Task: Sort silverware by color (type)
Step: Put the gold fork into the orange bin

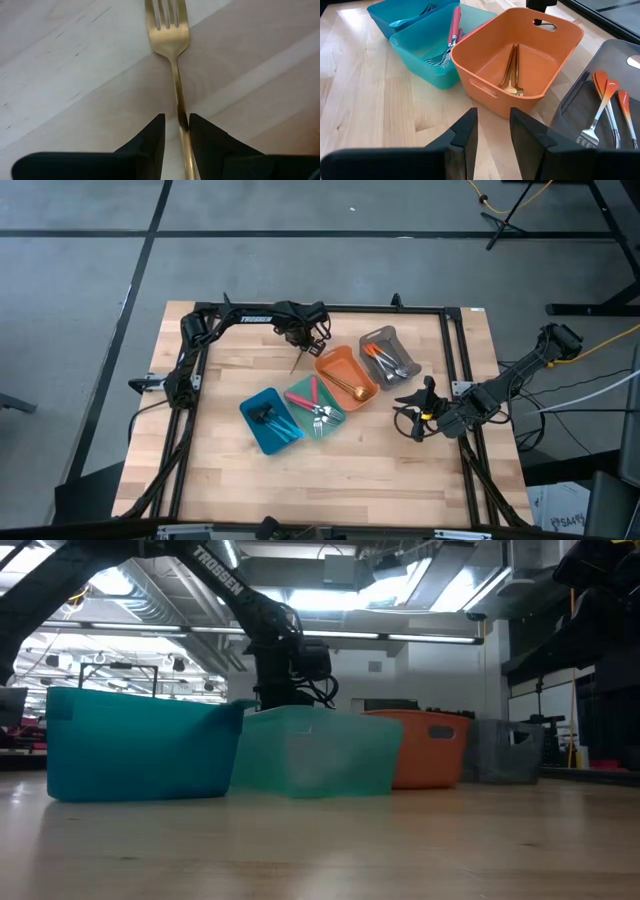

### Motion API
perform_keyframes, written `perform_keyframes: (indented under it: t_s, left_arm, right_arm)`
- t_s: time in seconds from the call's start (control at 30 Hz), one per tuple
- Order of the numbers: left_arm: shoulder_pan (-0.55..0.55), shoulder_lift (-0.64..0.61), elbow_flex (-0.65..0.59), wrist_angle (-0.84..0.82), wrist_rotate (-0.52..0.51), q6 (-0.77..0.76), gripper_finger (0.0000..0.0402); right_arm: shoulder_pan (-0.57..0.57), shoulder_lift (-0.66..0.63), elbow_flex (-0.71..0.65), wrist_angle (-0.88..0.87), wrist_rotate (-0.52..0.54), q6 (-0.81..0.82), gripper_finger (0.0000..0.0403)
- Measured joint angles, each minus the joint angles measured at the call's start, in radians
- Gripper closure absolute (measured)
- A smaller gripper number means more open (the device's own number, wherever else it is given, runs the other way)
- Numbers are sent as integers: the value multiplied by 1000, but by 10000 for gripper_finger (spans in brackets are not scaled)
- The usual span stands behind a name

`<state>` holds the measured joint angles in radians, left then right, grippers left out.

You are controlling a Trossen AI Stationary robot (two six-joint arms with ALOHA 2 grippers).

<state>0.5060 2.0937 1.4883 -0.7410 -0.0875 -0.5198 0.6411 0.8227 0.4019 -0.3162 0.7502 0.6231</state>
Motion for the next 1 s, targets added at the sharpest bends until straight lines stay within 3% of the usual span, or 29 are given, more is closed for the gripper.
perform_keyframes:
  t_s: [1.0]
  left_arm:
    - [9, 0, -1, -37, -67, 2, 320]
  right_arm:
    - [0, 0, 0, 0, -1, 0, 297]
